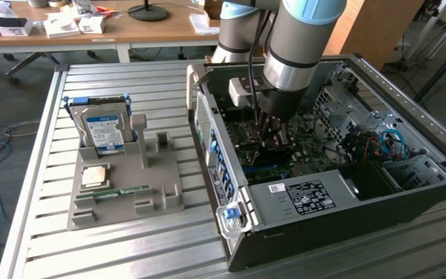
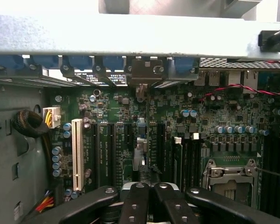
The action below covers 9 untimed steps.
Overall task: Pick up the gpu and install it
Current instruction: 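Press down on the gpu until it lock into place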
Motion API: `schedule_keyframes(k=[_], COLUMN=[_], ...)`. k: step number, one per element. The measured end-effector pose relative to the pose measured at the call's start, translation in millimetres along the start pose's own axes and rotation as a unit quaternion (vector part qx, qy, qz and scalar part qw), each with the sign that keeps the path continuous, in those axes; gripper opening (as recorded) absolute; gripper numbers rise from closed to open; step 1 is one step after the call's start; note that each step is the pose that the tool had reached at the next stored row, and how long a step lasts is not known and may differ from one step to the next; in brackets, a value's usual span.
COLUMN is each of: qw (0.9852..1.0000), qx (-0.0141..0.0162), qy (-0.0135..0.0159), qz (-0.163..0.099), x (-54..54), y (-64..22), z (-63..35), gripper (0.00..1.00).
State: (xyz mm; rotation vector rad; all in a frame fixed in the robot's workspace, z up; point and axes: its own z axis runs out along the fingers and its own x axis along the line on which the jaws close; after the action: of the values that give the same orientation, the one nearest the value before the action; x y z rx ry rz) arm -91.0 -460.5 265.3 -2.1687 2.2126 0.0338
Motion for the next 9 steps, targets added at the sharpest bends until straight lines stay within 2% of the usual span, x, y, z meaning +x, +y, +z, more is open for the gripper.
schedule_keyframes(k=[9], qw=[1.0], qx=[0.0002], qy=[-0.0001], qz=[0.0], x=[-1.3], y=[0.0], z=[0.5], gripper=[0.11])
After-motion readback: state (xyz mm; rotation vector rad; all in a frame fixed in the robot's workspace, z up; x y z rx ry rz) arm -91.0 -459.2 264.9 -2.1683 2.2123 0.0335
